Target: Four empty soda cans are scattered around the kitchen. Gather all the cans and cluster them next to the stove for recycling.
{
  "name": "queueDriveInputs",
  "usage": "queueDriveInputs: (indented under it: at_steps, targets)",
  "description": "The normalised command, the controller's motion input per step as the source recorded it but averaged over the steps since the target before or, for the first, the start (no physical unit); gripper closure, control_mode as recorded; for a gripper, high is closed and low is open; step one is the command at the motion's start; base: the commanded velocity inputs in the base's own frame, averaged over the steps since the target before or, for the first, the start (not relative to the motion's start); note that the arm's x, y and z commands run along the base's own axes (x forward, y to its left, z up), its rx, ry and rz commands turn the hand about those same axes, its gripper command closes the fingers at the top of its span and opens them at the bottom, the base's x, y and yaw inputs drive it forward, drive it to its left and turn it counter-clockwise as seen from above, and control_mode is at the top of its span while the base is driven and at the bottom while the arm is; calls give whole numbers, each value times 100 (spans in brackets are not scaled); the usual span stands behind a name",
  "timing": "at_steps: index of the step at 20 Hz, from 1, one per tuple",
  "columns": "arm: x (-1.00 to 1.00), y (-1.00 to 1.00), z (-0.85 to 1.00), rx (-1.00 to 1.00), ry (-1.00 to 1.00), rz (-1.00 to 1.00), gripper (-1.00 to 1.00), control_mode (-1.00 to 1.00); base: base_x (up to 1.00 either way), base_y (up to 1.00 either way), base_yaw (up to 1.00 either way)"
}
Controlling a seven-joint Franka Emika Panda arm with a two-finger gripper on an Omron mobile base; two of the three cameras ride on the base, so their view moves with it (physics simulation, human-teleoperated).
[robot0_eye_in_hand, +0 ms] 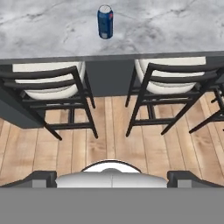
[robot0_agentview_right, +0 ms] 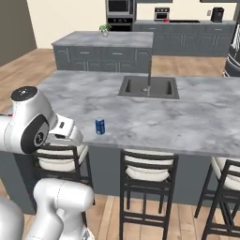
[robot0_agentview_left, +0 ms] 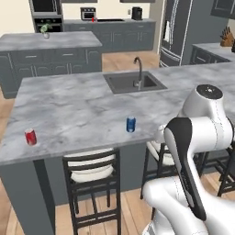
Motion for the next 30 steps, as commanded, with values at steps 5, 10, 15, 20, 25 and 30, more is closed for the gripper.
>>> queueDriveInputs:
  at_steps: [5,10,15,20,25,30]
  targets:
    - [0,0,0,0,0,0,-100,100,36,-34,0]
    - [0,0,0,0,0,0,-100,100,34,-23,0]
    - [0,0,0,0,0,0,-100,100,39,-12,0]
    - [0,0,0,0,0,0,-100,100,39,-12,0]
    - [0,0,0,0,0,0,-100,100,37,-4,1]
    - [0,0,0,0,0,0,-100,100,36,0,2]
